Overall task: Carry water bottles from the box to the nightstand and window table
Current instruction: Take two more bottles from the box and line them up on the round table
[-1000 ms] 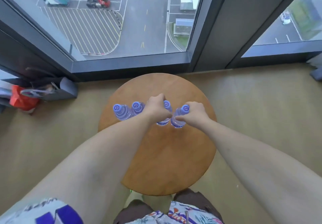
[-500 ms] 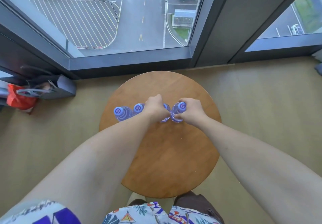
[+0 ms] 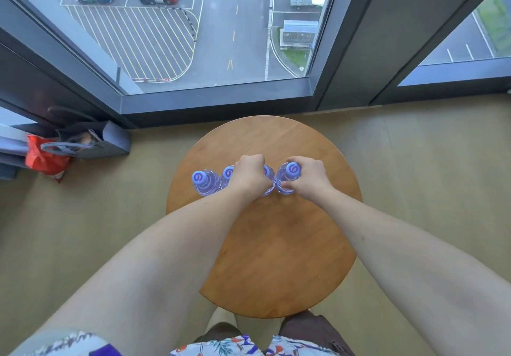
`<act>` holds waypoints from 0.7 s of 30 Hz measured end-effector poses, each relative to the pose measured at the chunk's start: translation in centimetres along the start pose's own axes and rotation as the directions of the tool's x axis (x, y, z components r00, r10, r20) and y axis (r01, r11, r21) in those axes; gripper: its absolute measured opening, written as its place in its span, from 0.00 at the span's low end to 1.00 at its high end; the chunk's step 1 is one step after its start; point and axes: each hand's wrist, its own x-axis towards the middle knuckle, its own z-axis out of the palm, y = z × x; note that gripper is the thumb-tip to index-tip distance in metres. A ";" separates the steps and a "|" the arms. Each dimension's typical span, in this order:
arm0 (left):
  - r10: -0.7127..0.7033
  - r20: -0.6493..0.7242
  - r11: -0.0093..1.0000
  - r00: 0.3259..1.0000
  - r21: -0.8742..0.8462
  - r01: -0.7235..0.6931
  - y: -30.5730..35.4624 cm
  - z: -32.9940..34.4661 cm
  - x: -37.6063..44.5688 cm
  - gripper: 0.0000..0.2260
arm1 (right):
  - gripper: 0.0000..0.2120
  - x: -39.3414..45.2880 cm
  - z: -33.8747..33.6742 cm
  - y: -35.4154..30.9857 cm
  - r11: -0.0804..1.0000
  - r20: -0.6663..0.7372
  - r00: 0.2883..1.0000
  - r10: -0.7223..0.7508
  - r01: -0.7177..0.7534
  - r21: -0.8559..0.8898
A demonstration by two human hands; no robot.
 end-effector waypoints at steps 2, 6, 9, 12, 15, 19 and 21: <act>0.007 -0.015 1.000 1.000 -0.004 -0.007 -0.2 0.0 -0.1 0.14 | 0.25 -0.1 0.3 0.1 1.000 -0.018 1.000 -0.018 0.018 -0.009; 0.002 -0.013 0.999 1.000 -0.052 -0.003 0.0 0.2 -0.4 0.19 | 0.29 -0.1 0.0 -0.1 1.000 0.010 1.000 0.013 -0.012 -0.025; 0.018 0.048 0.993 0.999 -0.117 -0.013 0.4 -0.4 -0.8 0.27 | 0.39 -0.6 -0.4 -0.9 0.998 0.060 0.998 0.028 -0.025 -0.055; 0.018 0.051 0.981 0.999 -0.194 -0.008 0.3 -2.4 -1.2 0.27 | 0.40 -1.2 -0.7 -2.9 0.996 0.038 0.999 -0.025 0.028 -0.088; -0.004 -0.090 0.965 0.996 -0.262 -0.019 -0.7 -5.1 -1.3 0.23 | 0.35 -1.4 -0.7 -5.6 0.974 -0.001 0.995 -0.103 0.100 -0.205; -0.151 -0.209 0.965 0.966 -0.245 0.098 -4.0 -7.3 -1.8 0.23 | 0.30 -1.7 1.1 -8.9 0.931 0.039 0.979 -0.202 0.204 -0.303; -0.190 -0.179 0.961 0.965 -0.236 0.146 -6.1 -7.5 -2.3 0.23 | 0.24 -1.6 2.9 -10.1 0.882 0.103 0.963 -0.248 0.269 -0.386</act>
